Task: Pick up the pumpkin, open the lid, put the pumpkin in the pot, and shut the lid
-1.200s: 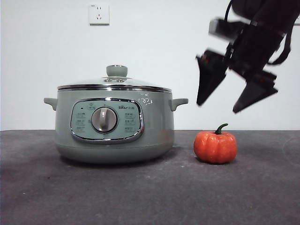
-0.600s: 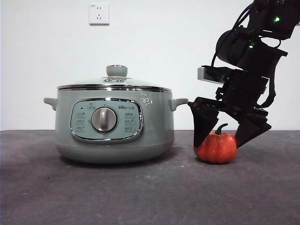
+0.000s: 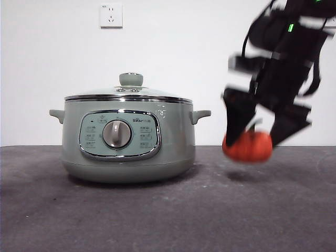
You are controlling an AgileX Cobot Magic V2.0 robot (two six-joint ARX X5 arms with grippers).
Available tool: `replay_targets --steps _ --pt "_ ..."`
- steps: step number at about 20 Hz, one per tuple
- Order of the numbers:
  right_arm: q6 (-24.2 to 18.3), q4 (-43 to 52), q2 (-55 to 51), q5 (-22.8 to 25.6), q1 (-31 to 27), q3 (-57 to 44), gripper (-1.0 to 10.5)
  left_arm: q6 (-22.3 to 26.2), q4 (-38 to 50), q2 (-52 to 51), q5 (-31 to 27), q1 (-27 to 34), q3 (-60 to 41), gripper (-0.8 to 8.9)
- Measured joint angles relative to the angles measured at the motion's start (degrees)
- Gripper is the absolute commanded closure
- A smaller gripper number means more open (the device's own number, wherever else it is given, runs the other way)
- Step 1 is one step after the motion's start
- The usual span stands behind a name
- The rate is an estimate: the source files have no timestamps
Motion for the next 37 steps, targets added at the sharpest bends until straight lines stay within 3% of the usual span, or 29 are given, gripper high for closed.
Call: replay_targets --steps 7,11,13,24,35,37 --pt "0.66 -6.64 -19.12 0.0 0.0 0.0 9.6 -0.07 16.48 15.28 -0.39 -3.82 0.02 0.91" --pt "1.07 -9.35 -27.91 -0.02 0.0 0.0 9.6 -2.47 30.53 24.76 -4.92 -9.01 0.26 0.91" --pt "1.11 -11.47 -30.67 -0.02 0.0 0.0 9.6 -2.75 33.57 30.03 -8.22 -11.41 2.08 0.91" --pt "1.18 -16.33 -34.84 -0.02 0.0 0.0 9.6 -2.97 34.53 57.16 -12.09 -19.28 23.23 0.91" --pt "1.29 -16.48 -34.82 0.0 0.0 0.0 9.6 -2.05 34.25 62.6 -16.33 -21.64 23.65 0.97" --pt "1.29 -16.48 -34.82 0.0 0.0 0.0 9.6 -1.66 33.09 62.53 -16.76 -21.68 23.76 2.79"
